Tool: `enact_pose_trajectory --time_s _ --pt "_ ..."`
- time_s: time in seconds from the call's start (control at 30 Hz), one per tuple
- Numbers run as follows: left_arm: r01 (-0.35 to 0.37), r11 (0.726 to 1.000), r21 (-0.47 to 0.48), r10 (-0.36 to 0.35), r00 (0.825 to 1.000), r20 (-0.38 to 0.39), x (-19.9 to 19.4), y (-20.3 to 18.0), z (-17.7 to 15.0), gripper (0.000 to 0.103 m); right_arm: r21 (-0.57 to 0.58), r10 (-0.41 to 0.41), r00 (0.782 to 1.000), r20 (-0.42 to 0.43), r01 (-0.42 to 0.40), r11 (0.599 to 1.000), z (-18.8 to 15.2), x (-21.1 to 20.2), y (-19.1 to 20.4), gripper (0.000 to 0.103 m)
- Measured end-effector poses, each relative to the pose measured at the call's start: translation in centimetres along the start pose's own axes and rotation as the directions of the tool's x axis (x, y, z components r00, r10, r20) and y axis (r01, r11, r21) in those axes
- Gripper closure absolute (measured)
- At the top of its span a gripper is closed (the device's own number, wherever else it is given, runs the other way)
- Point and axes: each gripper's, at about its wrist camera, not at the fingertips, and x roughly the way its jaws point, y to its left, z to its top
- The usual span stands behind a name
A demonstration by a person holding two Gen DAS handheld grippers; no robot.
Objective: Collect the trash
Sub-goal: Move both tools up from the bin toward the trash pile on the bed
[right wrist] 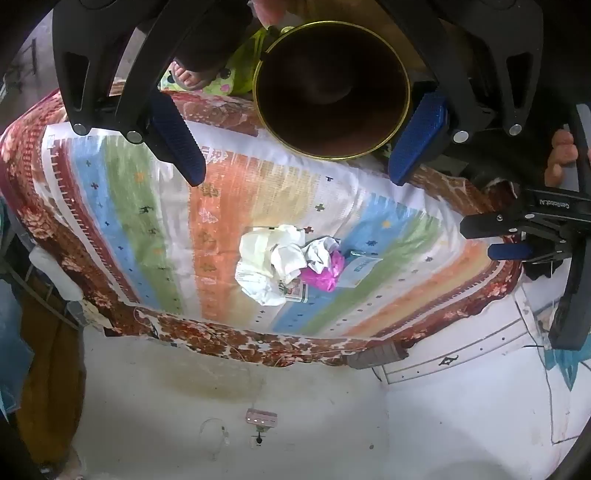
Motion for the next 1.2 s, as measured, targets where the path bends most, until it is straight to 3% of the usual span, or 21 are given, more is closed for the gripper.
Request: enact_pose_trajectory --time_s 0.13,0.43,0.6,0.9,1.0,1.1,1.2 --pt "-0.048 0.999 0.001 0.048 0.998 0.026 0.3 -0.4 0.3 0.006 0.05 0.018 1.0 0.004 -0.018 0.999 0.0 0.1 -1.6 0.009" --pt "0.014 0.997 -0.077 -0.016 1.0 -0.019 0.8 1.0 0.9 0.006 0.053 0.014 1.0 -0.015 -0.014 0.998 -0.3 0.2 -1.1 0.009" --pt "-0.07 0.996 -0.06 0.066 0.995 -0.076 1.6 1.2 0.6 0.006 0.043 0.023 0.999 -0.039 -0.022 0.999 -0.1 0.5 -0.7 0.009" --pt "-0.082 0.994 -0.075 0.076 0.995 -0.07 1.7 1.8 0.8 0.006 0.054 0.043 0.997 -0.064 -0.04 0.998 -0.2 1.3 -1.0 0.009" --pt "-0.059 0.994 -0.088 0.053 0.996 -0.069 1.7 1.9 1.0 0.006 0.056 0.045 0.997 -0.07 -0.041 0.998 -0.2 1.5 -1.1 0.009" --pt "0.013 0.994 -0.104 -0.019 0.998 -0.06 1.7 1.9 1.1 0.006 0.056 0.053 0.996 -0.073 -0.049 0.997 -0.2 1.6 -1.2 0.009" --pt "0.009 0.994 -0.107 -0.016 0.998 -0.06 1.7 1.7 1.1 0.006 0.042 0.014 0.997 -0.071 -0.011 0.999 -0.1 1.8 -1.1 0.009"
